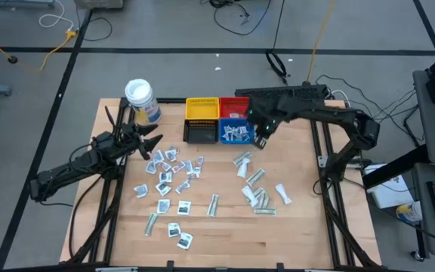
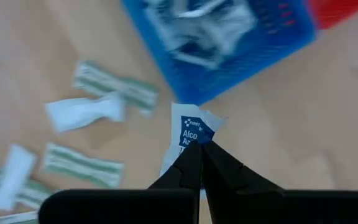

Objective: Pick & Place First Aid Supplies
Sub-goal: Put the blue alcohol pad into the blue basket

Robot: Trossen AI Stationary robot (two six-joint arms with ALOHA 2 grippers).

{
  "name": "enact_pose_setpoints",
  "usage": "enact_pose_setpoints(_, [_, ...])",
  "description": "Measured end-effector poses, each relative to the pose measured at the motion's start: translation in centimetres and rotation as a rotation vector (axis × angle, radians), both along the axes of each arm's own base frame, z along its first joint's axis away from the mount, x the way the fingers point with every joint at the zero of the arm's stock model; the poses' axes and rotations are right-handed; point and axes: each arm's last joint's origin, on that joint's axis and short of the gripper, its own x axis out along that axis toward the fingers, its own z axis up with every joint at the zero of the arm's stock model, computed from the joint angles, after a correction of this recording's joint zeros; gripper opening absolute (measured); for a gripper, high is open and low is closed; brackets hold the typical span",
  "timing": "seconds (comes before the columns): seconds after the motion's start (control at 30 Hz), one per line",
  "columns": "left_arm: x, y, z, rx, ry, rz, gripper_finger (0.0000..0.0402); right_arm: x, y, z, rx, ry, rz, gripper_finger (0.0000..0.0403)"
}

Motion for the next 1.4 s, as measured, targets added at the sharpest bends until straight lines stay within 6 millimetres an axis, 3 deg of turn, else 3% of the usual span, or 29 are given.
enact_pose_setpoints(0.13, [0.0, 0.0, 0.0, 0.0, 0.0, 0.0, 0.0306, -1.4, -2.7, 0.0, -0.011, 0.003, -0.051, 0.0])
enact_pose_setpoints(0.27, [0.0, 0.0, 0.0, 0.0, 0.0, 0.0, 0.0306, -1.5, -3.7, -0.5, -0.012, 0.011, -0.057, 0.0])
enact_pose_setpoints(0.5, [0.0, 0.0, 0.0, 0.0, 0.0, 0.0, 0.0306, 1.1, -3.2, -2.5, 0.004, 0.039, 0.002, 0.0])
enact_pose_setpoints(0.87, [0.0, 0.0, 0.0, 0.0, 0.0, 0.0, 0.0306, 5.7, -4.3, -2.5, -0.017, 0.022, 0.094, 0.0])
enact_pose_setpoints(1.23, [0.0, 0.0, 0.0, 0.0, 0.0, 0.0, 0.0306, 6.1, -3.6, -4.3, 0.006, 0.066, 0.113, 0.0])
enact_pose_setpoints(1.4, [0.0, 0.0, 0.0, 0.0, 0.0, 0.0, 0.0306, 6.4, -3.2, -5.1, -0.035, 0.058, 0.145, 0.0023])
